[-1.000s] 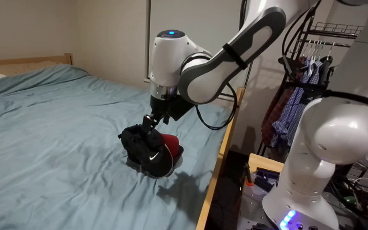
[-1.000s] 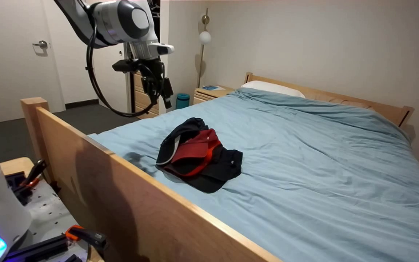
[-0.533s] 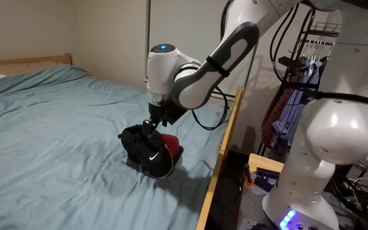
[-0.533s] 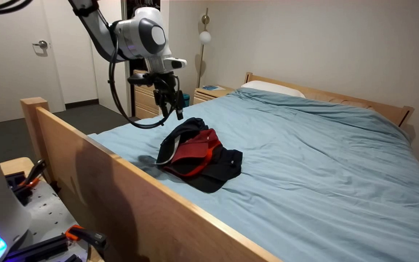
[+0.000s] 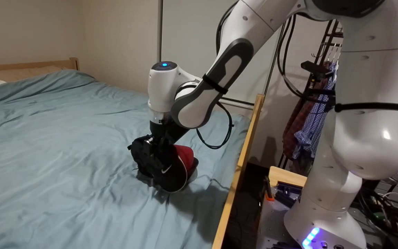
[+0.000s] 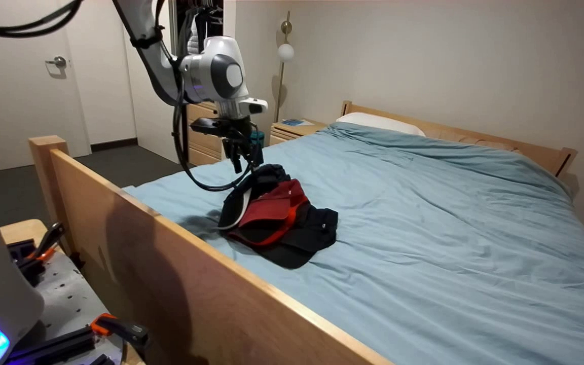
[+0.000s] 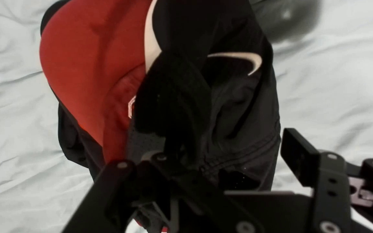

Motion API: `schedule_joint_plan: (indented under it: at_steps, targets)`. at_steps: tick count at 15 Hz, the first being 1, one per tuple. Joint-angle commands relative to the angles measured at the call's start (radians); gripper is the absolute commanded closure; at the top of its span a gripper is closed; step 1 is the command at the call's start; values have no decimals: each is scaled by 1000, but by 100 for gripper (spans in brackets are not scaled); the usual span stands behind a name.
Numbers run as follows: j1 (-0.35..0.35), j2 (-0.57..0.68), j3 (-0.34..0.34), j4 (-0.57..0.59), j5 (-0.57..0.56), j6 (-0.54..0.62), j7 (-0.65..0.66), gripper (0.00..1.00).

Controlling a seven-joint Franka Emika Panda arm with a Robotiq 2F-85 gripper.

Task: Take the black cap on top of the maroon cap and put it on the bed

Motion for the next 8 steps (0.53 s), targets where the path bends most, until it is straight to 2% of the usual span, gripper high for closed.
schedule_joint_plan:
  at_steps: [1,4,7,8]
  targets:
    - [50,24,-65,26,-12,16,2,0]
    - [97,28,-131,43,-111,17,86,0]
    - [103,49,-144,59,-110,24,77,0]
    - [101,54,-141,60,-93,32,64,25]
